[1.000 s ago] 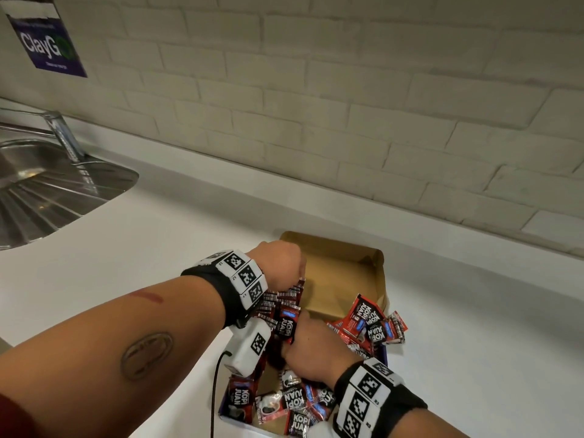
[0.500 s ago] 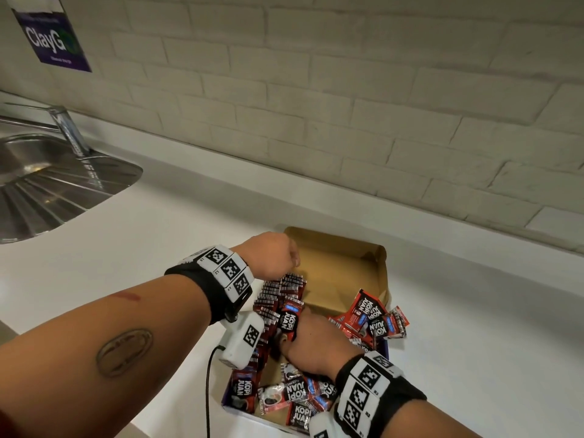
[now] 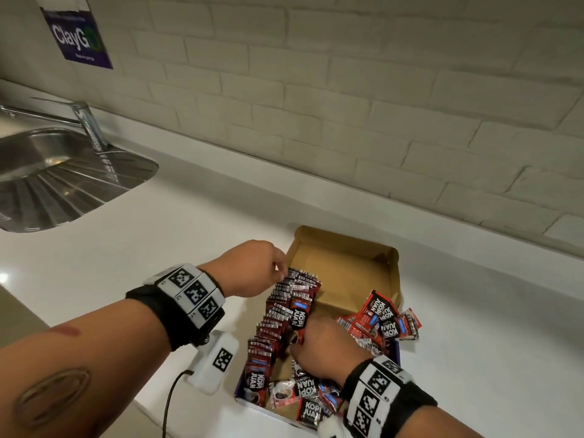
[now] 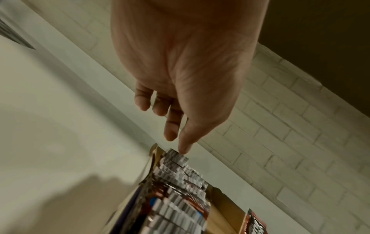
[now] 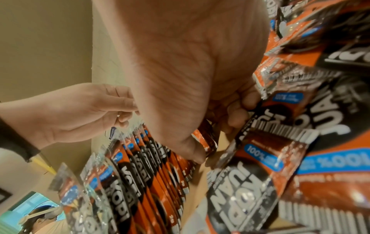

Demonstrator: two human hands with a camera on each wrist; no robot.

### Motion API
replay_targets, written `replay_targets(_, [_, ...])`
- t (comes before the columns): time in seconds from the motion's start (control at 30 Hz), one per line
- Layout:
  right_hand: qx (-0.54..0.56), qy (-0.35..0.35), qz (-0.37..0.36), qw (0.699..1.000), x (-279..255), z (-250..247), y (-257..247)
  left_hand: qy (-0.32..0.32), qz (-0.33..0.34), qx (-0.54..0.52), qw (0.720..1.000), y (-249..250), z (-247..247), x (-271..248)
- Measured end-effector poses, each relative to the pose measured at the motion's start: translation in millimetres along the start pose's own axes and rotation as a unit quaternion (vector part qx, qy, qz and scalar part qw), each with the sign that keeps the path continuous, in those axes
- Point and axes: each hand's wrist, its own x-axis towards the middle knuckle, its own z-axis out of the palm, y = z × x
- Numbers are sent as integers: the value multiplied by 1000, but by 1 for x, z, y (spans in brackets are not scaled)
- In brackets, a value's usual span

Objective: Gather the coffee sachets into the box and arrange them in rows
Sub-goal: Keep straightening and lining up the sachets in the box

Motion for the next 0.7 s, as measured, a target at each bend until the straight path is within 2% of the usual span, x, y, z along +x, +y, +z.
replay_targets(0.27, [42,-12,30,999,1,-4,-1,-55,30,67,996,27,9,16])
replay_targets(0.4, [47,-1,67,997,5,-8,0,-63,38,74,995,33,12,18])
replay_targets(0.7, [67,-29,94,993,11,-13,3,-56,49,68,995,30,13,18])
